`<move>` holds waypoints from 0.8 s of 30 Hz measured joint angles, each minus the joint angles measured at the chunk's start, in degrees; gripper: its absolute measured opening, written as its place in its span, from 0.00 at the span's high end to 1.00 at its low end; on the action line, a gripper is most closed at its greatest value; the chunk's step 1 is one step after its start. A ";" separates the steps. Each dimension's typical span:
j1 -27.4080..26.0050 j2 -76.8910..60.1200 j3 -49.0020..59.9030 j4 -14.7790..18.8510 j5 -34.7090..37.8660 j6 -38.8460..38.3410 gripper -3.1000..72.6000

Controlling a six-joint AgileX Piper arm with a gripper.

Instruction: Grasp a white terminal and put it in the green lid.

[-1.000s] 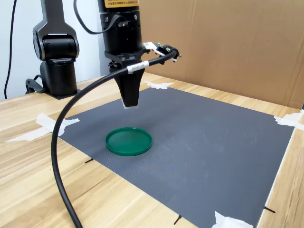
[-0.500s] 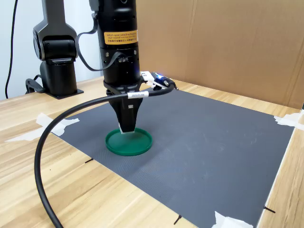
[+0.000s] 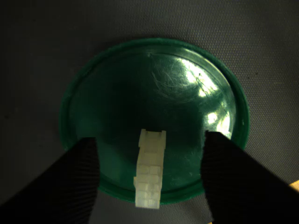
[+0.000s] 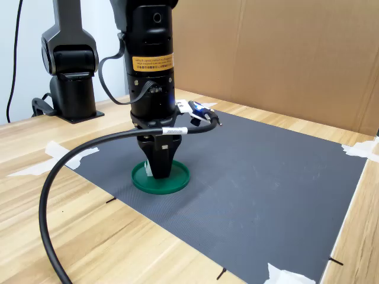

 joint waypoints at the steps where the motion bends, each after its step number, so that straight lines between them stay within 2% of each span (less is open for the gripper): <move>1: 0.00 0.00 0.00 0.53 0.00 0.00 0.25; 2: 0.00 -0.05 0.00 1.05 0.00 0.00 0.16; 4: 0.00 -0.68 0.00 1.54 0.00 0.00 0.11; 8: 0.00 -3.85 0.00 3.84 -0.69 1.89 0.13; 10: 0.00 -5.11 0.00 4.72 -0.97 3.06 0.23; 11: 0.00 -5.97 0.00 5.16 -1.12 3.94 0.35; 14: 0.00 -7.23 0.00 5.70 -1.60 5.29 0.57; 15: 0.00 -9.22 0.00 6.92 -2.30 6.73 0.80; 16: 0.00 -10.84 0.00 8.71 -2.42 7.48 0.91; 19: -0.11 -12.72 0.00 11.70 -2.42 7.95 0.96; 20: -0.11 -13.72 0.00 13.27 -2.42 8.09 0.97; 21: -0.11 -16.63 0.00 17.28 -2.42 9.14 0.99; 22: -0.11 -18.06 0.09 19.10 -2.42 10.46 0.99; 24: -0.11 -19.53 0.14 20.64 -2.42 12.03 0.99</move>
